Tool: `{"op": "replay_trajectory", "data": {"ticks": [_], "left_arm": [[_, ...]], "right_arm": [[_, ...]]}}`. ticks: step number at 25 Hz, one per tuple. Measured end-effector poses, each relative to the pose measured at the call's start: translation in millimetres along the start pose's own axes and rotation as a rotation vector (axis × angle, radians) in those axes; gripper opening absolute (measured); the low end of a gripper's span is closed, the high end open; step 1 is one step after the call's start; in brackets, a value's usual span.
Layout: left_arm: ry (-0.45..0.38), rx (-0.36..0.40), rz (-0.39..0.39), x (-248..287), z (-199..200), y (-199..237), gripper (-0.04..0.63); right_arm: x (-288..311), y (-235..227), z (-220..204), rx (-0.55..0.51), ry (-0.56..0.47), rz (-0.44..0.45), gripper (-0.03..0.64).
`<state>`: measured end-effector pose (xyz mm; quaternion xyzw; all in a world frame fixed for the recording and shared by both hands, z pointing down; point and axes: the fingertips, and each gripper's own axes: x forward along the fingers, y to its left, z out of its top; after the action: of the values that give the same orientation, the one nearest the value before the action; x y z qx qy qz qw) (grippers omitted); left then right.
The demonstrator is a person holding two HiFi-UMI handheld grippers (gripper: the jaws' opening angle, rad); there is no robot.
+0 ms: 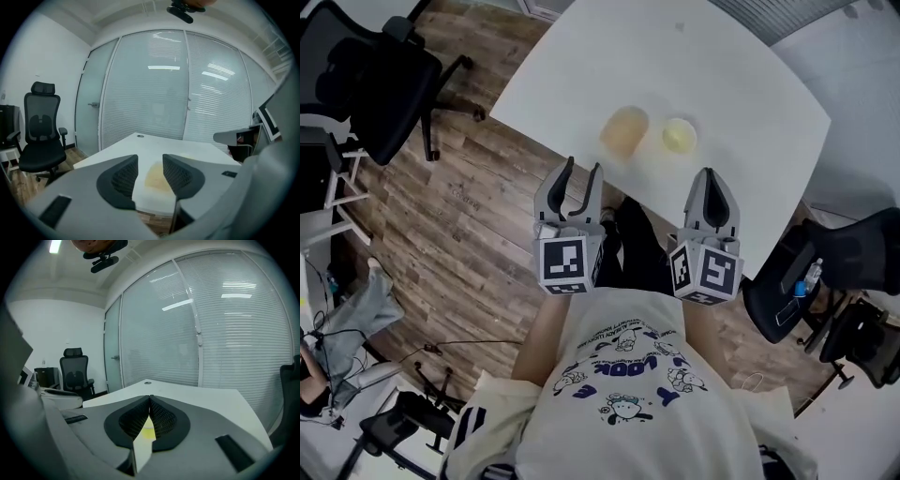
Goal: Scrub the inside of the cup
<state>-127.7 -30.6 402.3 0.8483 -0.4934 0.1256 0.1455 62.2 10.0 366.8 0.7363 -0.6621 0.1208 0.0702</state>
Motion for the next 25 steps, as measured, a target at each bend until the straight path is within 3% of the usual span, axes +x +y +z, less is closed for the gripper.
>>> {"op": "replay_trajectory", "data": {"ticks": [17, 25], "left_arm": [[0.212, 0.045, -0.097, 69.3, -53.3, -24.4, 0.37], [0.288, 0.077, -0.12, 86.1, -71.9, -27.4, 0.377]], "right_arm": [[28.4, -23.4, -21.0, -0.001, 0.105, 0.016, 0.032], [37.4, -30.6, -33.9, 0.009, 0.143, 0.019, 0.032]]}}
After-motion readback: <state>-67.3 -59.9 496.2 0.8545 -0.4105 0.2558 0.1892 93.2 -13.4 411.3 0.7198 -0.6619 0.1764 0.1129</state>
